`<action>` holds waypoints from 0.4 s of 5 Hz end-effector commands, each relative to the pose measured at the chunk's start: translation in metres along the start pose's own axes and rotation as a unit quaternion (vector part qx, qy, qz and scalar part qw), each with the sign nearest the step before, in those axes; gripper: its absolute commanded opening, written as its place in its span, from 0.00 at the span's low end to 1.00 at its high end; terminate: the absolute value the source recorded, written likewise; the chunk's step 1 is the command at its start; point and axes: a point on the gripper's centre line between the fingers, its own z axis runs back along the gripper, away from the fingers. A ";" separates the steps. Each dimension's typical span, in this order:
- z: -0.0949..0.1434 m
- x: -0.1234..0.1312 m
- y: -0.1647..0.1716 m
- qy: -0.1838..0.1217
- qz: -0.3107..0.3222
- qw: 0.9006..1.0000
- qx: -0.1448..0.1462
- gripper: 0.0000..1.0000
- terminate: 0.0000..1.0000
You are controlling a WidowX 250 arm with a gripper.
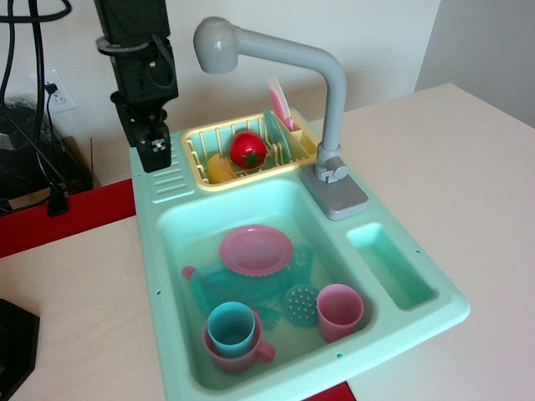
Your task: Turn faucet front to right
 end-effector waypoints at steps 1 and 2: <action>-0.005 0.023 0.025 -0.004 -0.003 1.000 0.016 1.00 0.00; -0.008 0.036 0.019 -0.004 -0.018 1.000 0.023 1.00 0.00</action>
